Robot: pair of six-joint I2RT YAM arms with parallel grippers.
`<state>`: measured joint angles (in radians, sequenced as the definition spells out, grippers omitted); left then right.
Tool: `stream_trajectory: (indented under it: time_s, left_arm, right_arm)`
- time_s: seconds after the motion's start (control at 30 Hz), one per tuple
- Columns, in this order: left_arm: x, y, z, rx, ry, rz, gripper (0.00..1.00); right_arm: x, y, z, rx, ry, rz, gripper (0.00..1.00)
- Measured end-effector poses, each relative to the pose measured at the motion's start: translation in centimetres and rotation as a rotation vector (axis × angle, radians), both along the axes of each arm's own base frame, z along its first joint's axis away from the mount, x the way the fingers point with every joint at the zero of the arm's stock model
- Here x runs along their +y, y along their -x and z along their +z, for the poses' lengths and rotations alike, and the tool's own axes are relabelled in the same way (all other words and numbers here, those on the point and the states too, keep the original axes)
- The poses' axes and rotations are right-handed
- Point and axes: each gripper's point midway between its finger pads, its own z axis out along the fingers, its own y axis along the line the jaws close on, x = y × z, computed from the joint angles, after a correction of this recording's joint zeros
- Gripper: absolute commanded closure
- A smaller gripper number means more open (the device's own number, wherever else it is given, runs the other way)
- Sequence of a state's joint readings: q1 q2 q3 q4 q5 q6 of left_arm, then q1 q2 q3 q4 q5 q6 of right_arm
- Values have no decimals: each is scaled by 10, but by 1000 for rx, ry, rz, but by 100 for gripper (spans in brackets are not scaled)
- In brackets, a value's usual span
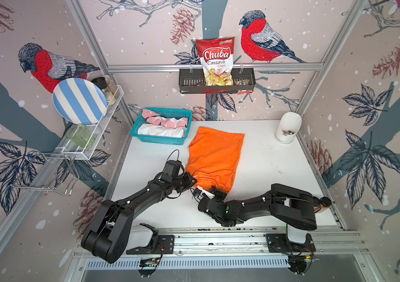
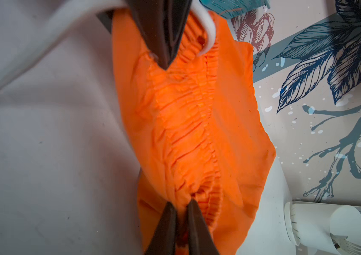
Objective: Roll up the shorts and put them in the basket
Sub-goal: Roll the shorts at the center of the board.
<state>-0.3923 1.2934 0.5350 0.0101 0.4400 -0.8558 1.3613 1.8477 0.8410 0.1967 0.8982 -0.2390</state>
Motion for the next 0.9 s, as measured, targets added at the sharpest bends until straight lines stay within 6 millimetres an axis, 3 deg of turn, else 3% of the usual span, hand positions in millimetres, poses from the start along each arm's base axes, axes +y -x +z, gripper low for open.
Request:
stream_trajectory:
  time_s: [0.1,0.23,0.33,0.6,0.8,0.9]
  left_arm:
    - [3,0,1,-5,-8,3,76]
    - [11,-2,-3,-11,-43,19,49]
    - [20,-4,-5,-16,-85,37,37]
    - [48,-10,18,-85,-177,85,28]
    - [52,-8,18,-77,-233,50,27]
    - [49,-10,15,-69,-248,33,25]
  right_arm:
    - [3,2,3,51,-23,20,100]
    - [13,4,9,223,-121,50,100]
    - [25,5,7,420,-218,75,100]
    - [40,8,-4,981,-535,71,100]
    - [38,-2,0,1341,-801,25,100]
    - [37,0,6,1424,-841,36,100]
